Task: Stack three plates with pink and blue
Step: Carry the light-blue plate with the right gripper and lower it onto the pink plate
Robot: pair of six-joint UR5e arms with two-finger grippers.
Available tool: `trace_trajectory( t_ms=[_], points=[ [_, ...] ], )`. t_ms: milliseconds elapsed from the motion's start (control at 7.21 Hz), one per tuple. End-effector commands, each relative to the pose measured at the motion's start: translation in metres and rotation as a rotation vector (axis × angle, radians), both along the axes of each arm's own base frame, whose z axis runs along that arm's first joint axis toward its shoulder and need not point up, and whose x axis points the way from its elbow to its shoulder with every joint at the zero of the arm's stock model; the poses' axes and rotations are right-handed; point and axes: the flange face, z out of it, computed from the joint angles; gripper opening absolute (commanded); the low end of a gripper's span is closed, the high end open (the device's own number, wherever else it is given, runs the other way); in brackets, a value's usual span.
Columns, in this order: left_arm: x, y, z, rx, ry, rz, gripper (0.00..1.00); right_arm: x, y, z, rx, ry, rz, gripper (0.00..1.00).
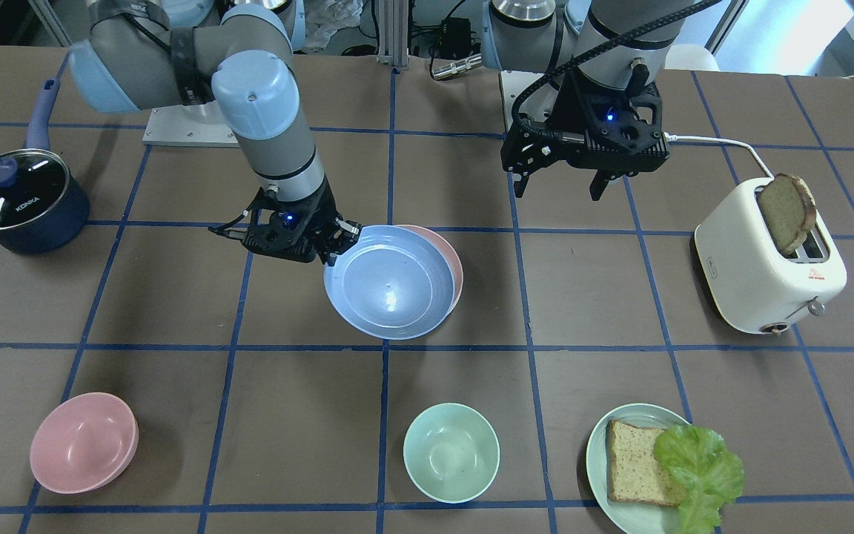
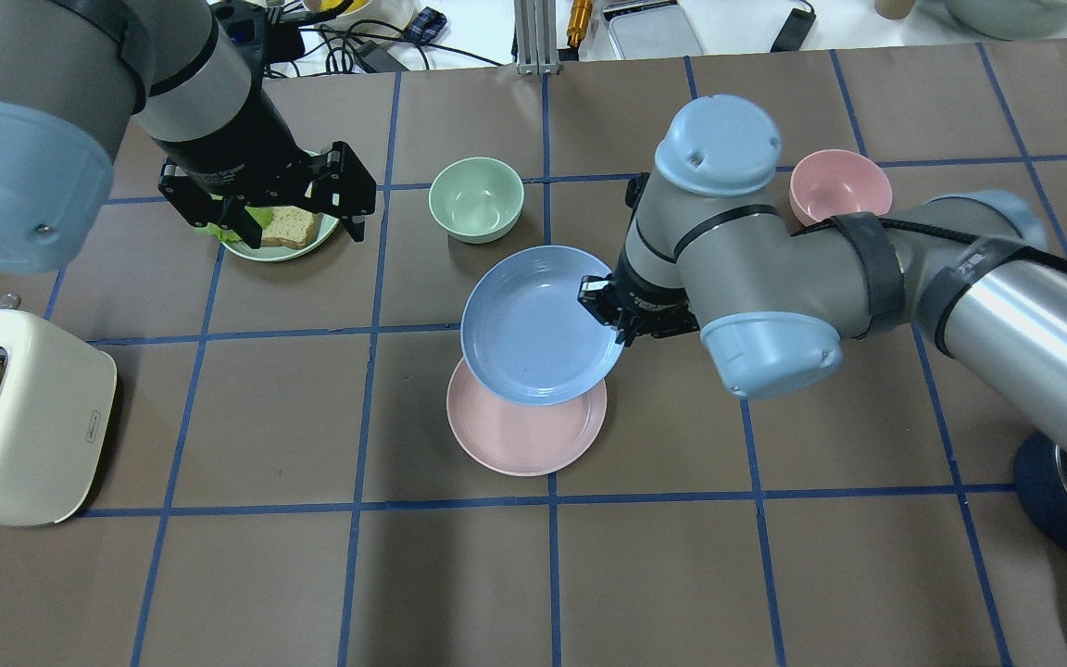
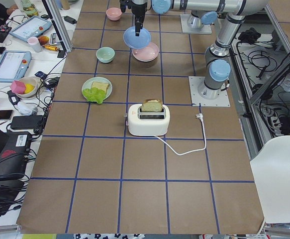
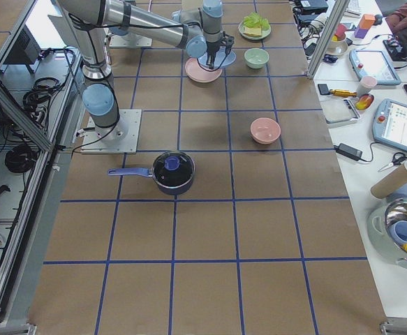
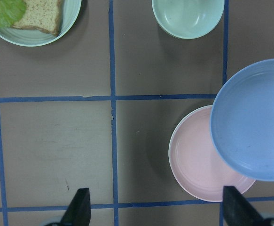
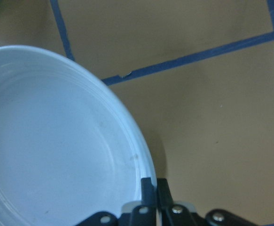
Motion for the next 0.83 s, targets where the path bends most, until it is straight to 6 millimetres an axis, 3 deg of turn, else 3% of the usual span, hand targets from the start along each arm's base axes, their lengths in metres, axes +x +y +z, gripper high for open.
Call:
trace_trajectory(
  t_ms=[0, 277, 416, 554, 693],
  points=[
    [0.003, 0.002, 0.002, 0.001, -0.019, 0.004, 1.00, 0.011, 0.027, -0.030, -0.001, -0.004, 0.040, 0.00],
    [0.003, 0.002, 0.002, 0.000, -0.019, 0.004, 1.00, 0.008, 0.038, -0.049, -0.011, -0.011, 0.028, 0.00],
    [0.003, 0.002, 0.002, 0.000, -0.018, 0.005, 1.00, 0.007, 0.038, -0.049, -0.010, -0.011, 0.023, 0.18],
    [0.003, 0.002, 0.002, 0.000, -0.017, 0.008, 1.00, 0.005, 0.044, -0.063, 0.022, -0.001, -0.004, 0.93],
    [0.003, 0.002, 0.003, -0.002, -0.019, 0.008, 1.00, 0.005, 0.045, -0.066, -0.010, -0.013, -0.010, 1.00]
  ],
)
